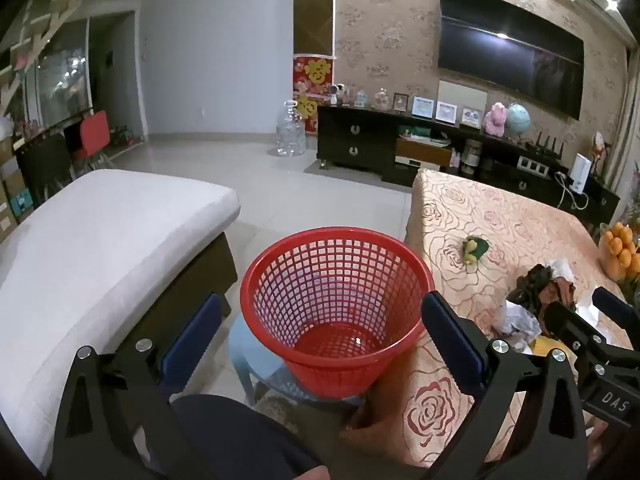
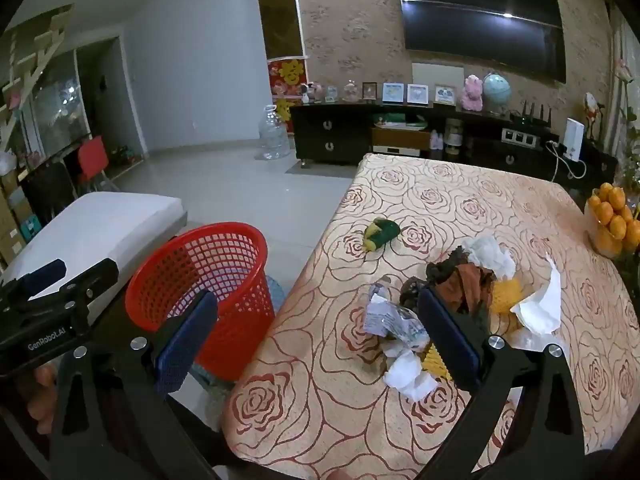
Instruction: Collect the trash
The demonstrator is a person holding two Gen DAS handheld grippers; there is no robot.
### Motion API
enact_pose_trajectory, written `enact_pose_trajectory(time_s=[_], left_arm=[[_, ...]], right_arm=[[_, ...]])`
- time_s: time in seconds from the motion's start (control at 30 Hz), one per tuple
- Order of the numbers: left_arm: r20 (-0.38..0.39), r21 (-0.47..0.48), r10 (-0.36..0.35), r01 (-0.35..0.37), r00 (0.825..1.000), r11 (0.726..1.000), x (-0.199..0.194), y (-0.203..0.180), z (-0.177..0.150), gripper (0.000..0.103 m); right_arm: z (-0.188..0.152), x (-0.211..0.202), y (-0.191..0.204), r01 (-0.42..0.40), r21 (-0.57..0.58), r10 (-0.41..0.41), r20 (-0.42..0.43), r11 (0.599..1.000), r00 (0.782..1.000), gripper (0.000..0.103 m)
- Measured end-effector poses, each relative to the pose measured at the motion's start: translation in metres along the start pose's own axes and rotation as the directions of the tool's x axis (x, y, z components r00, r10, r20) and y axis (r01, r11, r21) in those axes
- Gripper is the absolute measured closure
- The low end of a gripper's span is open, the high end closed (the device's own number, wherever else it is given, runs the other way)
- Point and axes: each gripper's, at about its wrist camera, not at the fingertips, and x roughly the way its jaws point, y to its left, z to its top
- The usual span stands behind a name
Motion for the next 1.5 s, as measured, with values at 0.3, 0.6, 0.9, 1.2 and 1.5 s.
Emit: enact_pose_trajectory(time_s=[0.3,0.6,0.9,1.2,1.5], left_arm=[[0.001,0.012,0.003,-0.003,1.0,1.0,0.0,-0.006,-0.002,0.007],[0.0,0.007,0.005,-0.005,1.0,1.0,-0.001,-0.01,-0.001,0.007],[-0.001,0.009,0.001,-0.001,1.0,1.0,0.002,-0.004,-0.006,0.007],[-0.003,0.009,0.002,-0.001,1.0,1.0,0.003,-0.001,-0.006,0.007],[-0.002,0.008,0.003,-0.003,1.0,1.0,0.003,-0.001,-0.007,0.007]], right_arm=[[-0.003,0.001,0.0,-0.004,-0.005,0.004,0.001,1.0,1.0,0.006],[-0.004,0.0,0.001,-0.004,-0.006,0.004,-0.009,1.0,1.0,0.006],[-0.004,0.001,0.003,-0.012,-0.016,0.012,-0.016,1.0,1.0,0.006],[-0.004,0.001,0.006,-0.019,-0.022,0.018,-0.018,1.0,1.0,0.006],[-0.005,0.0,0.01,-0.029,-0.032,0.028,-0.018,0.999,0.999,0.006]])
